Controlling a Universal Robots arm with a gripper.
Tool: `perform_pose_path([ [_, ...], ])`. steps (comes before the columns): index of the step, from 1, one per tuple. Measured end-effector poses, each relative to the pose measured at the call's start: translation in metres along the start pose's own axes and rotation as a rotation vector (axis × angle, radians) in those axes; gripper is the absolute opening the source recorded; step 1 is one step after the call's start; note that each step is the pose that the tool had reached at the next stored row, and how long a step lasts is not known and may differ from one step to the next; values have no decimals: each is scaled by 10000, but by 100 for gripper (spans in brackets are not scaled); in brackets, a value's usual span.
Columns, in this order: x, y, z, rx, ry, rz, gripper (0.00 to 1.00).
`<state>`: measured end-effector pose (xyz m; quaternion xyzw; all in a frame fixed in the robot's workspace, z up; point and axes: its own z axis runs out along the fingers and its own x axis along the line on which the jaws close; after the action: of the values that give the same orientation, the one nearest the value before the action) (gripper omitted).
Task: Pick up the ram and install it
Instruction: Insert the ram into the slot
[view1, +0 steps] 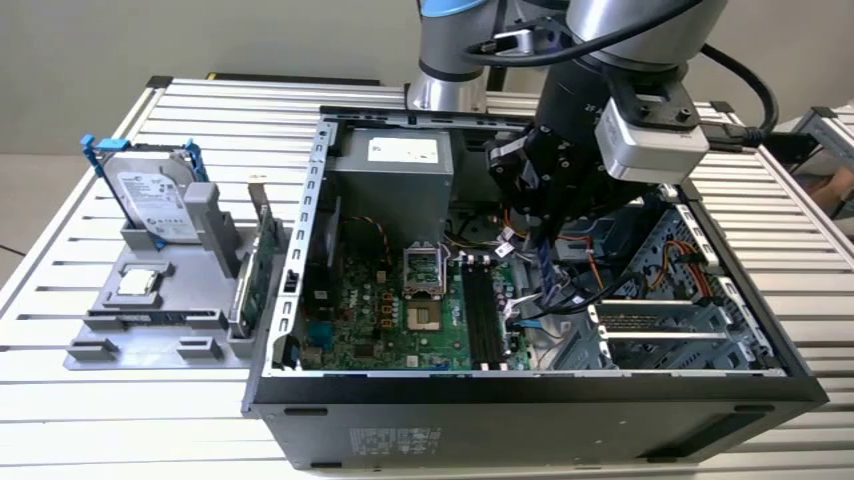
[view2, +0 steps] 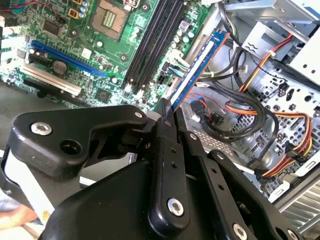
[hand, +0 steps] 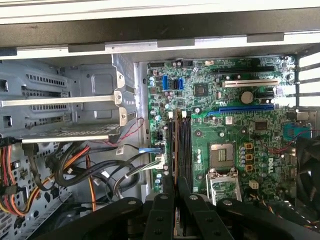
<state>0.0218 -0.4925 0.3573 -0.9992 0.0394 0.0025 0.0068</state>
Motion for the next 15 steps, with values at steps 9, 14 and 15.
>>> perform_pose_path([
  [9,60,-76,63,-1,0,0,0],
  [14,87,-108,99,-1,1,23,0],
  [15,90,-114,107,-1,1,49,0],
])
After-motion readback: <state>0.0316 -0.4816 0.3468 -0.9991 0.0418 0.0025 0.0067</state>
